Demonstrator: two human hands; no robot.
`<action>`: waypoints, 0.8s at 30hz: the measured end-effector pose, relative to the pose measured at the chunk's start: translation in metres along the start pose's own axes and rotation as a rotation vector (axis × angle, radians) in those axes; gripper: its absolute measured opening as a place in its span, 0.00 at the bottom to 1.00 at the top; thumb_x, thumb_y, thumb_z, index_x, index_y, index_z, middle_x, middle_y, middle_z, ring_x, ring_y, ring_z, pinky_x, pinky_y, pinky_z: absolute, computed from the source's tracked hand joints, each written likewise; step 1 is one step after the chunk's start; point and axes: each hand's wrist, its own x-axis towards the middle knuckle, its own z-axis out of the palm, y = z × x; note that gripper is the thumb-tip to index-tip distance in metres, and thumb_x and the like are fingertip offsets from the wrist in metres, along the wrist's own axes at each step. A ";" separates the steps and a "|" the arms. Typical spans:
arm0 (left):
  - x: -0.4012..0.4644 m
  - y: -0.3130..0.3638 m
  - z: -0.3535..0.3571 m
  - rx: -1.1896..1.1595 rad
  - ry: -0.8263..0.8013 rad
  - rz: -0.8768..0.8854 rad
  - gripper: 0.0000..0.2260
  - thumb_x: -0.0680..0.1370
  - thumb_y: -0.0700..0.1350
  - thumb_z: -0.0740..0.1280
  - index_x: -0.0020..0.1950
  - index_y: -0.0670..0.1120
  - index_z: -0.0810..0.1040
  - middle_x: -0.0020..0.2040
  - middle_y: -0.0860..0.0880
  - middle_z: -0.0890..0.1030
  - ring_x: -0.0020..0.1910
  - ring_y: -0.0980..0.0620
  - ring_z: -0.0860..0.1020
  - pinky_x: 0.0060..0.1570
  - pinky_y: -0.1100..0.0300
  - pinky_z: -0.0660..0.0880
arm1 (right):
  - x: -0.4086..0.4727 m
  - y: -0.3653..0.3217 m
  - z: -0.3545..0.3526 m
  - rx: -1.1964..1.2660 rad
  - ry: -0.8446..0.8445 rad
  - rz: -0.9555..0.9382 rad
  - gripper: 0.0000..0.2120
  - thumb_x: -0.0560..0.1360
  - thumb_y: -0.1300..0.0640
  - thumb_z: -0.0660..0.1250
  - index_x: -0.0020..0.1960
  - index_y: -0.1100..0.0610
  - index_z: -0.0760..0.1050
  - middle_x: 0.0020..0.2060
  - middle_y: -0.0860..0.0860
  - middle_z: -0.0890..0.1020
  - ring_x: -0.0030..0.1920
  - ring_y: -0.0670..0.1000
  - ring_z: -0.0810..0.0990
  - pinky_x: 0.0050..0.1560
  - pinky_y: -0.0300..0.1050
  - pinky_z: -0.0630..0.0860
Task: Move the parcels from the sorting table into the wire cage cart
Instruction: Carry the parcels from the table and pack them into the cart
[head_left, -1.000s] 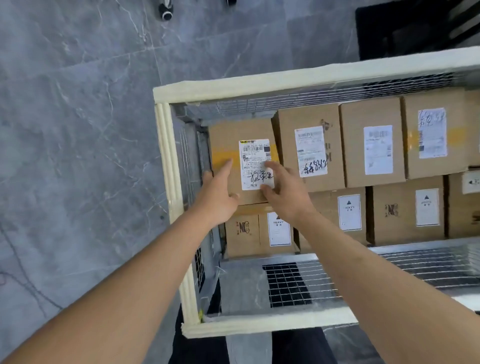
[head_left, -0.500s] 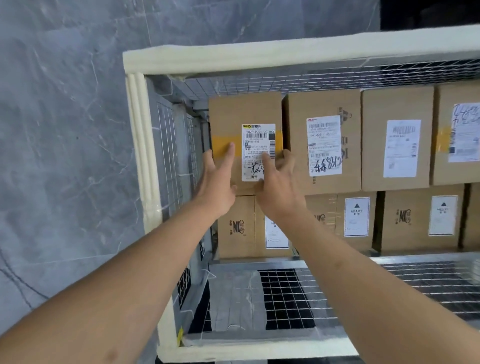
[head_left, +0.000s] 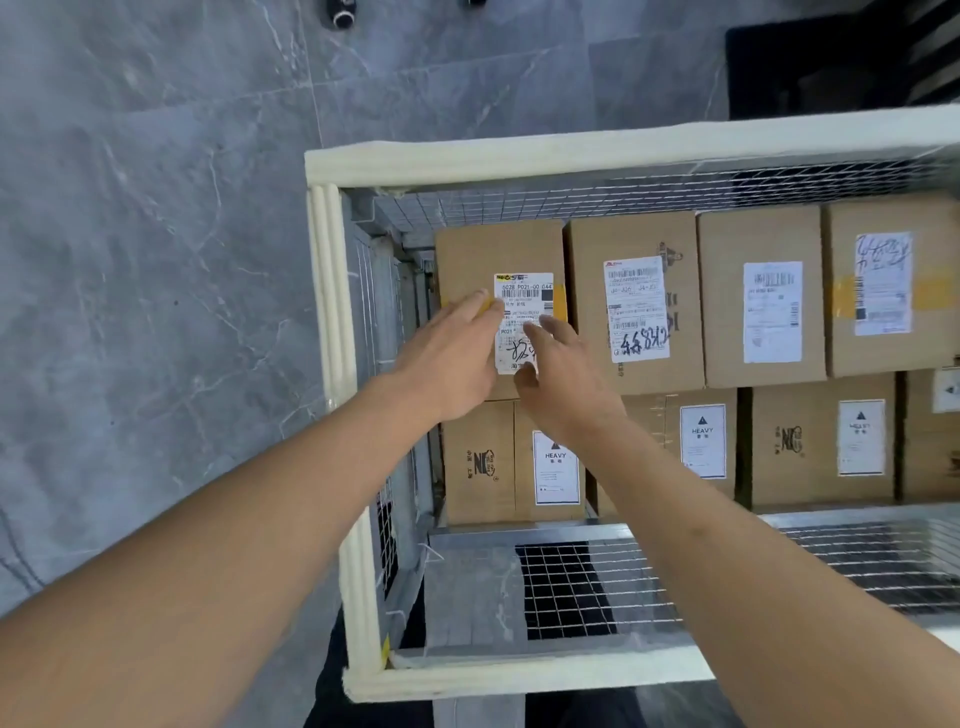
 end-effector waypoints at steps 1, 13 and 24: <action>-0.009 0.002 -0.009 0.008 0.009 0.028 0.30 0.83 0.43 0.64 0.84 0.44 0.57 0.83 0.45 0.57 0.80 0.42 0.60 0.78 0.48 0.61 | -0.007 -0.006 -0.005 -0.013 0.023 -0.005 0.24 0.81 0.59 0.61 0.77 0.58 0.67 0.79 0.56 0.65 0.75 0.60 0.67 0.65 0.57 0.74; -0.113 0.026 -0.126 0.338 0.053 0.347 0.20 0.83 0.52 0.60 0.73 0.48 0.73 0.74 0.46 0.69 0.74 0.42 0.66 0.78 0.42 0.58 | -0.148 -0.083 -0.075 -0.068 0.261 0.083 0.26 0.83 0.43 0.59 0.78 0.51 0.68 0.77 0.53 0.69 0.76 0.55 0.67 0.71 0.53 0.68; -0.230 0.117 -0.218 0.536 0.178 0.597 0.21 0.83 0.56 0.60 0.74 0.49 0.69 0.73 0.47 0.69 0.71 0.44 0.69 0.70 0.47 0.68 | -0.314 -0.132 -0.162 -0.043 0.554 0.231 0.26 0.83 0.40 0.59 0.78 0.49 0.68 0.77 0.52 0.70 0.74 0.54 0.70 0.70 0.52 0.70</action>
